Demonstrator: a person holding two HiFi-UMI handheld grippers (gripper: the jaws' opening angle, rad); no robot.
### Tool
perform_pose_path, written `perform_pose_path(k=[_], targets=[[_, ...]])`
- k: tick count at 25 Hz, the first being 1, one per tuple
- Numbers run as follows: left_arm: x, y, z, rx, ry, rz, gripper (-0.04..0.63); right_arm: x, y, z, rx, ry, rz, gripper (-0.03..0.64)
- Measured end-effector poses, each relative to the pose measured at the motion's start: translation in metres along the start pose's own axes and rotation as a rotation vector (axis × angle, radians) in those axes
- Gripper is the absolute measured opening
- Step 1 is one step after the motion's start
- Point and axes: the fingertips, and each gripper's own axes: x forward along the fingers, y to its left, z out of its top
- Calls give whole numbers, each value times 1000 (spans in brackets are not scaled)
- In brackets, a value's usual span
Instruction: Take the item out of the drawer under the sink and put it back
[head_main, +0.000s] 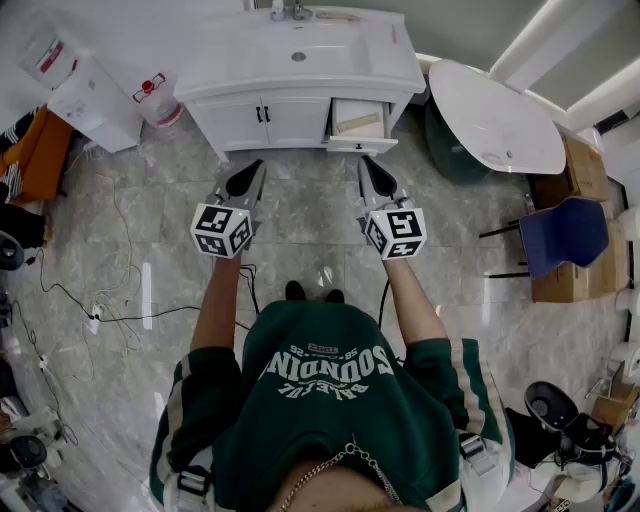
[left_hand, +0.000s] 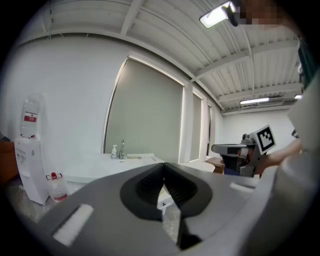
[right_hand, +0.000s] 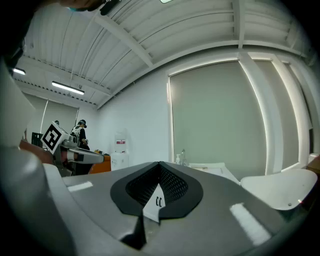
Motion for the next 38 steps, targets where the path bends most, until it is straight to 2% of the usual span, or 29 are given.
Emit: perform_pose_path(k=[3,9,19,26,31,38], targets=[[3,-1,-2,-1,2,-6,49,0,-1,0,20,-23,14,3],[8,1,-6,1,6,-15,49,3,-5,-8,12,6,-17,2],[11,21,-10,-2,13,-34,49,20,12,-16,39,43,23,2],[12,41,-16,-9,21,-54,50,28,20,-23,48,46,-17,2],[18,45,-19,-11,30,-74,49,31,30,-30,18,59,3,3],[40,47,-21,-11,34,-99,49,42,20,-34,19,69,7,3]])
